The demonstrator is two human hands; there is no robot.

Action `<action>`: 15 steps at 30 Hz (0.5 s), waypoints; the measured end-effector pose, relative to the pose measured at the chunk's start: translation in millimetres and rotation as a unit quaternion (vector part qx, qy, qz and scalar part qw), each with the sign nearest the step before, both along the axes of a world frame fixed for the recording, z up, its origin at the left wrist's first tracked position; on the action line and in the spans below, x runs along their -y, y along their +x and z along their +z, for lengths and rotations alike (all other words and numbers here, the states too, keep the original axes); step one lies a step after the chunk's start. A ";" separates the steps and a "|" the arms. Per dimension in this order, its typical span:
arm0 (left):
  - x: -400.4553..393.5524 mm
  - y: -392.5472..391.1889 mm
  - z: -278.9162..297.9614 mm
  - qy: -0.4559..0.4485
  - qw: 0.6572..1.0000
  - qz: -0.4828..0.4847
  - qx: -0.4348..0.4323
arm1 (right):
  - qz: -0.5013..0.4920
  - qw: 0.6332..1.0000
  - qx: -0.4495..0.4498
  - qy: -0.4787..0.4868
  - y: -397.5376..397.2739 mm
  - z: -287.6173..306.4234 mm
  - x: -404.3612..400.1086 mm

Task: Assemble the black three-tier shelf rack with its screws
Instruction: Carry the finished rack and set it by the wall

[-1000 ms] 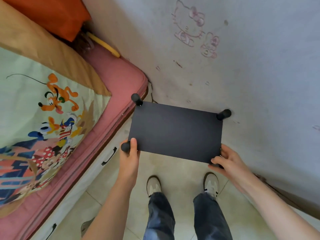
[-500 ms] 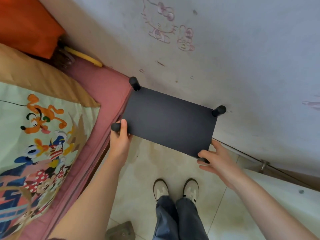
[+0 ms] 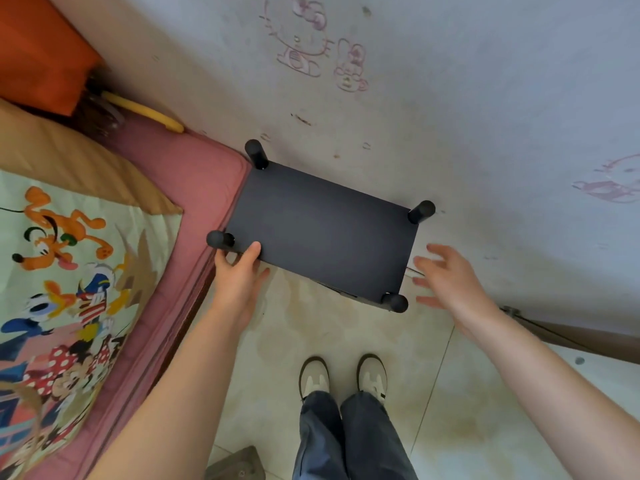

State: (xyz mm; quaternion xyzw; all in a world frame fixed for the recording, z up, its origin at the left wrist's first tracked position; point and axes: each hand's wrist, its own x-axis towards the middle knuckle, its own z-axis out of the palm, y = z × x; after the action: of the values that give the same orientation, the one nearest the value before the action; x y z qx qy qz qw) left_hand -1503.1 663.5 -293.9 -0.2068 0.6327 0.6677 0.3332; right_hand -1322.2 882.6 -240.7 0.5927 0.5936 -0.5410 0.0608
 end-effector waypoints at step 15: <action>-67.4 114.1 1.7 0.037 0.995 0.088 0.035 | 0.298 0.924 -0.057 0.233 -18.4 -6.9 -59.4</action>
State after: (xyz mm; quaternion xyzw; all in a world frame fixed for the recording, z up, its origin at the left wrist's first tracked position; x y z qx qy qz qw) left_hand -1389.0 730.9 -292.2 -0.2725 0.5751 0.7098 0.3020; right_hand -1340.6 942.0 -247.6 0.3542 0.8546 -0.3769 0.0458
